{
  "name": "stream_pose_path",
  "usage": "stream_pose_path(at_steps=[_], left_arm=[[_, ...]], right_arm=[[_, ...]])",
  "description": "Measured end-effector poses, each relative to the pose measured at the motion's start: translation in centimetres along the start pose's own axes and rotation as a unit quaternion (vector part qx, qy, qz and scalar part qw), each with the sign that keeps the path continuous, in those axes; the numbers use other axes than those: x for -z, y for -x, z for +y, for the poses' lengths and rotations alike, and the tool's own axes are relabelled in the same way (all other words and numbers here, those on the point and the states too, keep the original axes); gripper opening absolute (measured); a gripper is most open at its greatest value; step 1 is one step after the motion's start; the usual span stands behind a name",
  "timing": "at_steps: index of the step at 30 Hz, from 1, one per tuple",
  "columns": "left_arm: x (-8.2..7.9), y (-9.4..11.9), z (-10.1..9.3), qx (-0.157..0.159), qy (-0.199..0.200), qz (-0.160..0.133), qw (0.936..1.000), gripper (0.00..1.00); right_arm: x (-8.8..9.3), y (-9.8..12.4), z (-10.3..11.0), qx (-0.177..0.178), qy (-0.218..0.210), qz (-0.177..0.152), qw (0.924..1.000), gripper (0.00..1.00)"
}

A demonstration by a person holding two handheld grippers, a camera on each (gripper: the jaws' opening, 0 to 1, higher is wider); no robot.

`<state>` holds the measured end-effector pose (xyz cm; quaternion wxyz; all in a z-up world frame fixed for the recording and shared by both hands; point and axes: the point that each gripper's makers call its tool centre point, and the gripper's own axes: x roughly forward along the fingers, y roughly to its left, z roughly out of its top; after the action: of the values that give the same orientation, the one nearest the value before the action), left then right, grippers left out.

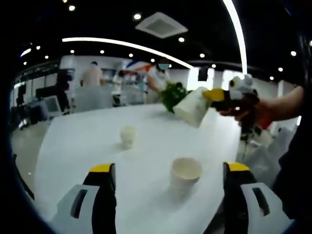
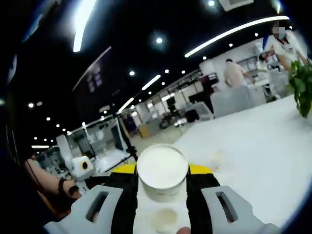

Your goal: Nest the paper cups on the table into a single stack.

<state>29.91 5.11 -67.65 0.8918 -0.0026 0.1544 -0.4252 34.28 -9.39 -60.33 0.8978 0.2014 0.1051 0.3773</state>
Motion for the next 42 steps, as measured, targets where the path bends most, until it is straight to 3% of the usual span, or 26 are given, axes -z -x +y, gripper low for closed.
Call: stream_pose_path(at_steps=[7,17,23,26,32,42], left_arm=[[0.2,-0.1,-1.0,0.015,0.006,0.004,0.9999,0.84],[-1.8,-1.0,-3.3,0.063,0.026,-0.008,0.9976,0.77],[-2.6,-1.5,-5.2,0.099,0.033,-0.013,0.9945,0.70],[-3.0,-1.9,-6.1,0.124,0.057,-0.018,0.9905,0.69],[-3.9,-2.3,-7.3,0.145,0.051,-0.020,0.9880,0.65],[-4.7,-2.1,-7.4,0.154,0.056,-0.032,0.9859,0.59]], right_arm=[[1.4,0.0,0.4,-0.007,-0.038,-0.001,0.9993,0.35],[2.3,-0.5,2.2,-0.031,-0.038,0.002,0.9988,0.35],[2.6,-0.7,2.8,-0.042,-0.033,0.010,0.9985,0.35],[2.7,-0.8,3.1,-0.050,-0.041,0.009,0.9979,0.35],[3.3,-0.9,4.2,-0.063,-0.054,0.013,0.9965,0.35],[4.0,-0.9,4.7,-0.074,-0.076,0.010,0.9943,0.35]])
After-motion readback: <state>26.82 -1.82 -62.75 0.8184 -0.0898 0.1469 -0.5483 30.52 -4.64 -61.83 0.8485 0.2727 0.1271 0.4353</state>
